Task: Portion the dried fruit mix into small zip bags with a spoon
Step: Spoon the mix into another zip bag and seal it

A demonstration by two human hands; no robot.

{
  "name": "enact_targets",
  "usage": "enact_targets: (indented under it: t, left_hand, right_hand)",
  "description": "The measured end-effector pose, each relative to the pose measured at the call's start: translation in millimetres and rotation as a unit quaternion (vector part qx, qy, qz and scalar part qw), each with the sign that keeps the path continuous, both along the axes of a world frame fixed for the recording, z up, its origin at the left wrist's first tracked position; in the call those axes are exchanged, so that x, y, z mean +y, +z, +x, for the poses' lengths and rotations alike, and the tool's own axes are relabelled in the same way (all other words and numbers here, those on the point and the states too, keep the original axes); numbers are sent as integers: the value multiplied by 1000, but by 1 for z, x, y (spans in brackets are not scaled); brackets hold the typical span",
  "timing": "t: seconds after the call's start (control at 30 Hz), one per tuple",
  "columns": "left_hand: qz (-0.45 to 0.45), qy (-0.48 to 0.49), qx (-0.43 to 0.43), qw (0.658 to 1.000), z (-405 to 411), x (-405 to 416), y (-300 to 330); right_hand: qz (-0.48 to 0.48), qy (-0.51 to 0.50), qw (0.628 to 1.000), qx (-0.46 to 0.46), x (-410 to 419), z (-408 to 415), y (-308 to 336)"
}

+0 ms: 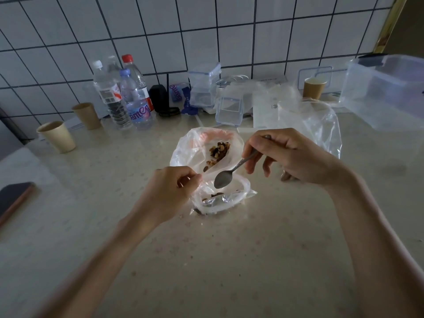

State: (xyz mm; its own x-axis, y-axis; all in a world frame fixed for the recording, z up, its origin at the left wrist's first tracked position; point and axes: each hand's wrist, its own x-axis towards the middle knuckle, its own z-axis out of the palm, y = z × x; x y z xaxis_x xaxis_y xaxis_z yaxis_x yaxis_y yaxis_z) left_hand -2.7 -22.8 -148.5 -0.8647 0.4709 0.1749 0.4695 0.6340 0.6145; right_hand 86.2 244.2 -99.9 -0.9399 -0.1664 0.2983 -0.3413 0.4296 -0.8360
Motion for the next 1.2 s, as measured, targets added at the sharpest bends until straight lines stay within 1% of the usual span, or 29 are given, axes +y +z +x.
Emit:
enact_targets:
  t: [0.07, 0.13, 0.23, 0.3, 0.33, 0.37, 0.47, 0.53, 0.67, 0.77, 0.83, 0.93, 1.03, 1.13, 1.2]
  left_hand:
    - [12, 3, 11, 1000, -1, -1, -1]
    - [46, 33, 41, 998, -6, -1, -2]
    - [92, 117, 115, 982, -20, 1, -3]
    - [101, 155, 135, 973, -32, 3, -8]
    - [90, 165, 122, 975, -40, 6, -10]
    - [73, 166, 90, 979, -46, 9, -11]
    - [34, 149, -28, 988, -62, 23, -13]
    - [21, 133, -59, 989, -70, 30, -16]
    - [47, 88, -20, 995, -72, 31, -28]
    - [121, 58, -11, 991, -68, 29, -29]
    - [161, 36, -7, 986, -65, 27, -27]
    - [201, 11, -46, 978, -63, 22, -25]
    - [211, 21, -78, 974, -61, 23, -21]
    - [196, 39, -91, 976, -61, 24, -19]
    - [208, 43, -109, 971, -60, 24, -18]
  right_hand:
    - [-28, -10, 1000, 2, 1, -2, -1]
    - [-86, -48, 995, -4, -1, -6, -5]
    - [-194, -124, 973, -22, -4, -14, -11]
    - [-240, -164, 956, -40, -6, -18, -15]
    - [-256, -179, 949, -50, -7, -20, -17]
    - [-271, -190, 942, -62, -9, -22, -20]
    - [-305, -204, 925, -98, -14, -26, -27]
    - [-316, -192, 921, -125, -18, -28, -32]
    - [-304, -164, 923, -169, -25, -32, -43]
    - [-284, -161, 926, -187, -33, -35, -50]
    - [-307, -175, 916, -189, -37, -38, -54]
    - [-344, -220, 894, -183, -38, -40, -56]
    - [-373, -251, 878, -166, -39, -42, -57]
    - [-378, -266, 875, -146, -42, -43, -59]
    - [-368, -280, 878, -126, -41, -44, -59]
